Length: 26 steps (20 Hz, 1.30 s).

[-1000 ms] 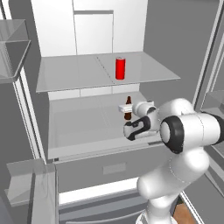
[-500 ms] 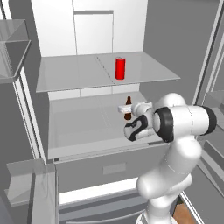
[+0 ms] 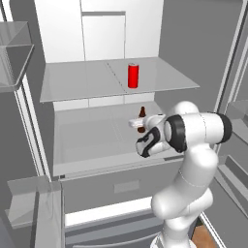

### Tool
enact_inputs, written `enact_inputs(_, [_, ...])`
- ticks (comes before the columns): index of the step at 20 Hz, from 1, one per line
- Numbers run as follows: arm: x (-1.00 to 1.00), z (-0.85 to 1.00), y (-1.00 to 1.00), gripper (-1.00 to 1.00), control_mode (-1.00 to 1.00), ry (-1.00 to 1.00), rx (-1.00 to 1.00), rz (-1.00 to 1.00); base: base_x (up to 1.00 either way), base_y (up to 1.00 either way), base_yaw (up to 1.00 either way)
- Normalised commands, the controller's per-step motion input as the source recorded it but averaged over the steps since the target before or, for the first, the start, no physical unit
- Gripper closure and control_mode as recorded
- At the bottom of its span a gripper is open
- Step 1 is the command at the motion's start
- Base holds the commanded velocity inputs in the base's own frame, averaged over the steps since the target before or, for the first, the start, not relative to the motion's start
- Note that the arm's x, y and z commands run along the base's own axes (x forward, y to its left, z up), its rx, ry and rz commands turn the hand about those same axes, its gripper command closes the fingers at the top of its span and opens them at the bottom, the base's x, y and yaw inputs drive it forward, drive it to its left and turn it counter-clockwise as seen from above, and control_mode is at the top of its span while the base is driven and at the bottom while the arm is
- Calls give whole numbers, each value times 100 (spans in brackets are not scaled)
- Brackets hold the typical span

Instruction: Open the fridge, grab two sodas, and place both sodas inside the bowl with ice on the dining counter.

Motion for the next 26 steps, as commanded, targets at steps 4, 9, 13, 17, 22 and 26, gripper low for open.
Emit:
enact_inputs(4, [9, -17, 31, 100, -100, 0, -3, 0, 0, 0, 0])
enact_inputs(9, [7, -10, 9, 100, -100, 0, -2, 0, 0, 0, 0])
enact_inputs(13, [0, 0, 0, 100, -100, 0, -1, 0, 0, 0, 0])
enact_inputs(17, [0, 0, 0, 100, -100, 0, 0, 0, 0, 0, 0])
enact_inputs(22, [-3, 0, 0, 100, -100, 0, 0, 1, 0, 0, 0])
enact_inputs(26, [-39, 5, 0, 100, -100, -8, 1, 0, 0, 0, 0])
